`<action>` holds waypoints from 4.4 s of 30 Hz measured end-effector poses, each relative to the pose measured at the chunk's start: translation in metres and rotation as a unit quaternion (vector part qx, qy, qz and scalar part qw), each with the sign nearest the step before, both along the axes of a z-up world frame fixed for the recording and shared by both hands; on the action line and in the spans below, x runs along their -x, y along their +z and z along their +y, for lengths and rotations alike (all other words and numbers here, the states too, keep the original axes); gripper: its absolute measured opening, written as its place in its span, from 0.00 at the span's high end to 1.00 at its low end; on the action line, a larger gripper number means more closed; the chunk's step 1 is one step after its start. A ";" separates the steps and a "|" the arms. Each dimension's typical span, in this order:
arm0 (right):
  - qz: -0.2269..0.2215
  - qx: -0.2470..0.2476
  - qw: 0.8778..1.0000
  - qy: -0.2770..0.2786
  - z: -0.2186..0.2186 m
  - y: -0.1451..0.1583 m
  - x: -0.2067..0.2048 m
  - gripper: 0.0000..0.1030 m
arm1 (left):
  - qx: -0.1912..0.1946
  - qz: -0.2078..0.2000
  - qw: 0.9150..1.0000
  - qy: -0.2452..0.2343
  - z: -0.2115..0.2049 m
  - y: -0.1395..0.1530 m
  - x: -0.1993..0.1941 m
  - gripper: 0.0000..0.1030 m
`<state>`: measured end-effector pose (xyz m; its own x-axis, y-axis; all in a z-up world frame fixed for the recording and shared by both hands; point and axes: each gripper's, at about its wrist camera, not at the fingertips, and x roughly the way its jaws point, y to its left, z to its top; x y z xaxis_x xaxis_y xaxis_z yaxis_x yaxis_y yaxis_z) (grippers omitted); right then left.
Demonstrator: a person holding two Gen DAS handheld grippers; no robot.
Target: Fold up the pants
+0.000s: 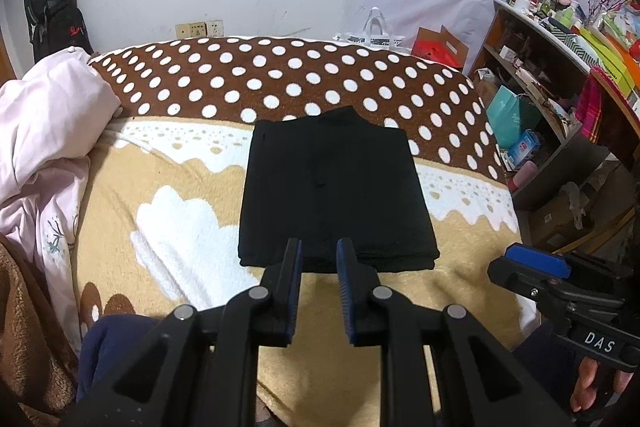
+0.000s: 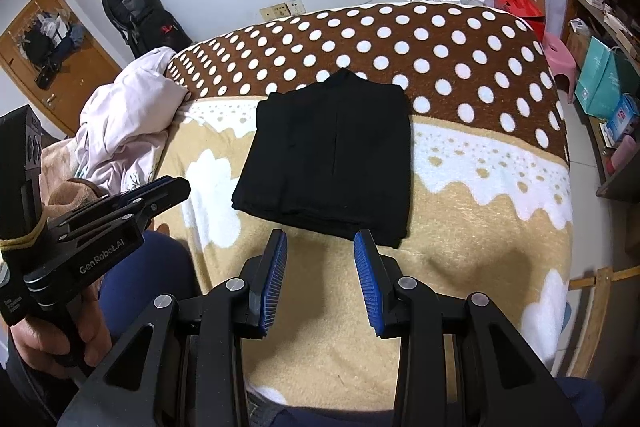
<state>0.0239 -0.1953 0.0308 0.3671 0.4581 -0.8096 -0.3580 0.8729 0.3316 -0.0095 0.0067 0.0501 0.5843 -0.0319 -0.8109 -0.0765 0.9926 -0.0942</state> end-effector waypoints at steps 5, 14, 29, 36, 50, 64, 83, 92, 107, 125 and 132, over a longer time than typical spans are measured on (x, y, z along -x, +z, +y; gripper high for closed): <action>0.011 0.002 1.000 0.004 0.004 -0.009 -0.006 0.61 | 0.003 0.011 1.000 0.003 0.004 -0.011 -0.004 0.79; 0.027 0.006 1.000 0.013 0.013 -0.025 -0.020 0.60 | 0.001 0.026 1.000 0.014 0.016 -0.028 -0.013 0.79; 0.068 0.003 0.997 0.037 0.013 -0.070 -0.065 0.49 | 0.047 0.045 0.998 0.006 0.046 -0.060 -0.050 0.70; 0.078 0.001 0.997 0.025 0.002 -0.093 -0.100 0.49 | 0.079 0.057 0.995 0.007 0.069 -0.081 -0.081 0.54; 0.103 -0.036 0.994 0.023 -0.005 -0.130 -0.144 0.49 | 0.134 0.092 0.986 0.026 0.100 -0.128 -0.128 0.43; 0.117 -0.060 0.991 0.025 0.008 -0.138 -0.159 0.47 | 0.185 0.090 0.978 0.026 0.093 -0.137 -0.135 0.37; 0.039 -0.050 0.996 0.063 0.032 -0.066 -0.132 0.88 | 0.151 0.018 0.988 0.007 0.077 -0.084 -0.116 0.85; 0.020 -0.093 0.993 0.072 0.059 -0.032 -0.147 0.88 | 0.142 -0.029 0.989 0.032 0.116 -0.035 -0.121 0.87; 0.065 0.023 0.996 0.053 0.118 -0.108 -0.184 0.58 | 0.078 0.015 0.993 0.087 0.185 -0.066 -0.135 0.96; 0.018 0.037 0.998 0.056 0.076 -0.065 -0.089 0.58 | 0.025 0.033 0.997 0.063 0.066 -0.054 -0.070 0.95; -0.004 0.038 0.998 0.049 0.062 -0.042 -0.059 0.58 | 0.004 0.023 0.998 0.058 0.040 -0.039 -0.043 0.95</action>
<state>0.0831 -0.1334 -0.0110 0.3298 0.4297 -0.8406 -0.4459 0.8557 0.2625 0.0338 0.0470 0.0110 0.5469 0.0270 -0.8368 -0.1959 0.9759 -0.0965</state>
